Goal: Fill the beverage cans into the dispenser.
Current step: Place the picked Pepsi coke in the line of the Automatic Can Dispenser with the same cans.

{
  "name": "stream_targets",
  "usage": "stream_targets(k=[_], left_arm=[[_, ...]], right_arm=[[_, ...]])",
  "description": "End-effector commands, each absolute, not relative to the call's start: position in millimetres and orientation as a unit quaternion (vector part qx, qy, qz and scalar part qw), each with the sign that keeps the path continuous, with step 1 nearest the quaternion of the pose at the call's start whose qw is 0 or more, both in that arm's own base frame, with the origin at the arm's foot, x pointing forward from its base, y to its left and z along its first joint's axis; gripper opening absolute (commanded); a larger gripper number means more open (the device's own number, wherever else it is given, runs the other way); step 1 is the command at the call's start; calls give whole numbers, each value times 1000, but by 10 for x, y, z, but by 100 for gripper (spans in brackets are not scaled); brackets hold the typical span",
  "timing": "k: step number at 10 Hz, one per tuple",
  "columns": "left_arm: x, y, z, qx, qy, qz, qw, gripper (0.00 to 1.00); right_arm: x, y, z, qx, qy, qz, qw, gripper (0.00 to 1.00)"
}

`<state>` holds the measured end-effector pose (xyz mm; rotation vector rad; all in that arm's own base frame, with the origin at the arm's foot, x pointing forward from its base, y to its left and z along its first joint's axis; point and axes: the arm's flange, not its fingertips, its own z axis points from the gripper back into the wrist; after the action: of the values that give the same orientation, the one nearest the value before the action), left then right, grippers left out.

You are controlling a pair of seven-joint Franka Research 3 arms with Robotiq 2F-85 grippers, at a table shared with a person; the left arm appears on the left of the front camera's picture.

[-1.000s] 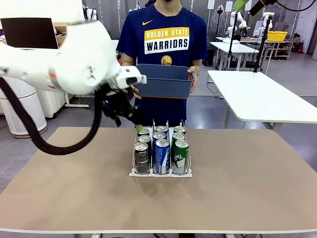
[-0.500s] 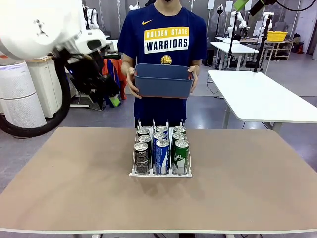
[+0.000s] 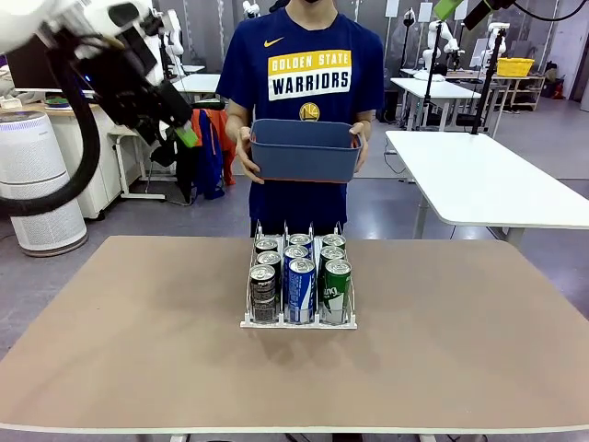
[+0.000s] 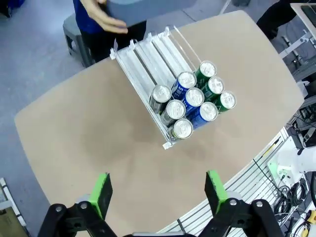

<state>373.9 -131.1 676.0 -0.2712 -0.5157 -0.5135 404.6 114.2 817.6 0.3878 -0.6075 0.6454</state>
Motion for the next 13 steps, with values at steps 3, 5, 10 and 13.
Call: stream_targets(k=[3, 5, 10, 13], left_arm=[[3733, -1171, 7662, -121, -272, -290, 910, 100], [3672, -1207, 8011, -99, -285, -273, 913, 100], [3588, -1200, 8069, -111, -297, -282, 906, 100], [3612, -1245, 7916, -113, -288, -261, 915, 100]], right_arm=[[4035, 1139, 8175, 186, -292, 310, 885, 100], [4035, 1139, 8175, 186, -292, 310, 885, 100], [4035, 1139, 8175, 186, -292, 310, 885, 100], [4035, 1139, 8175, 186, -292, 310, 885, 100]])
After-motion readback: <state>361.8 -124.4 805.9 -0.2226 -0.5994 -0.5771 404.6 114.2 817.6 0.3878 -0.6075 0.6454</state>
